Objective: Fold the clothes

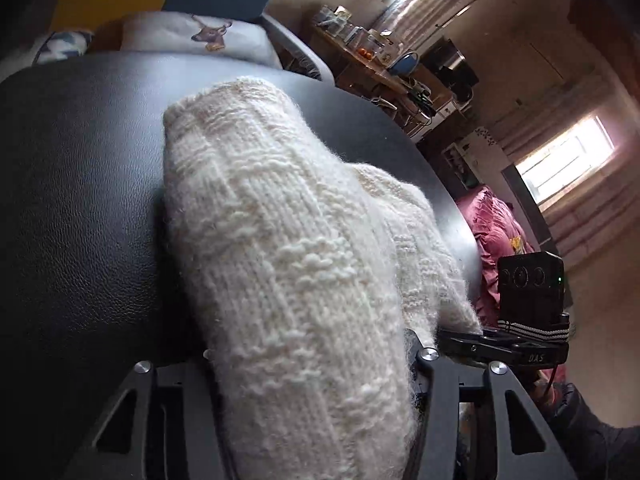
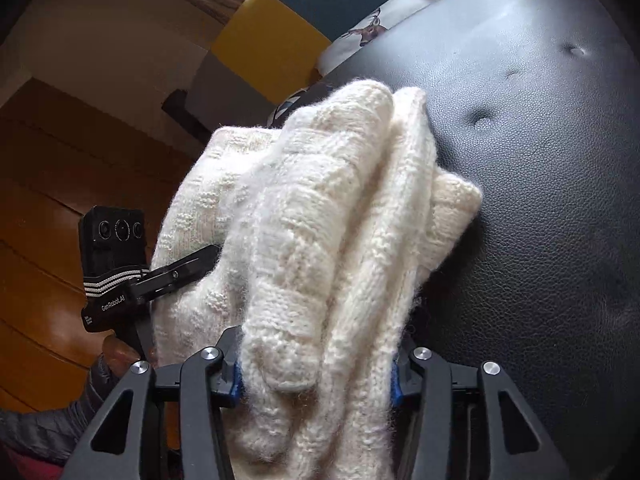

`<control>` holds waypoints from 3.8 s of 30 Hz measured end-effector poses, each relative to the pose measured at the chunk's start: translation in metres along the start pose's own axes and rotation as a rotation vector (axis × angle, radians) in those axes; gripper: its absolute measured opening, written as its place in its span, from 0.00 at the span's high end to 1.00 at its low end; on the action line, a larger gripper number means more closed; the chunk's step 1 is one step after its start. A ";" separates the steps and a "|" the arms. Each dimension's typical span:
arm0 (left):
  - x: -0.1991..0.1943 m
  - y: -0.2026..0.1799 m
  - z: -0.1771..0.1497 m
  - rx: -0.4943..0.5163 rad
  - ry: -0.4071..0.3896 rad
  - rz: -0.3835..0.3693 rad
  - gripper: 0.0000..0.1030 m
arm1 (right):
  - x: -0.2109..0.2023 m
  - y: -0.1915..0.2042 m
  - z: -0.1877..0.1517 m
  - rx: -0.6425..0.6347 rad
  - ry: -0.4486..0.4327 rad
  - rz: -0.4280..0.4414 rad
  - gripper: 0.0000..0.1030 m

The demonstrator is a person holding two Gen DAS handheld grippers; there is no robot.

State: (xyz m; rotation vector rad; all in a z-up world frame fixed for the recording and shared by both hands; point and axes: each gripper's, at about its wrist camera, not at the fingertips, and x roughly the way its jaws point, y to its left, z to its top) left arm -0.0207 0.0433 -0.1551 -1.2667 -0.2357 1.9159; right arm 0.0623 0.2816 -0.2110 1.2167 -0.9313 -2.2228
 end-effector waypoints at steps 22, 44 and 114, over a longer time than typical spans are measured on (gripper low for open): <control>0.123 -0.188 0.112 0.326 0.079 -0.252 0.50 | -0.200 -0.060 0.008 0.092 -0.412 -0.180 0.51; 0.271 -0.188 0.162 0.247 0.233 -0.082 0.06 | -0.225 -0.153 0.006 0.212 -0.459 -0.400 0.45; 0.041 -0.268 0.060 0.409 -0.356 0.515 0.00 | -0.177 0.020 0.025 -0.106 -0.514 -0.791 0.33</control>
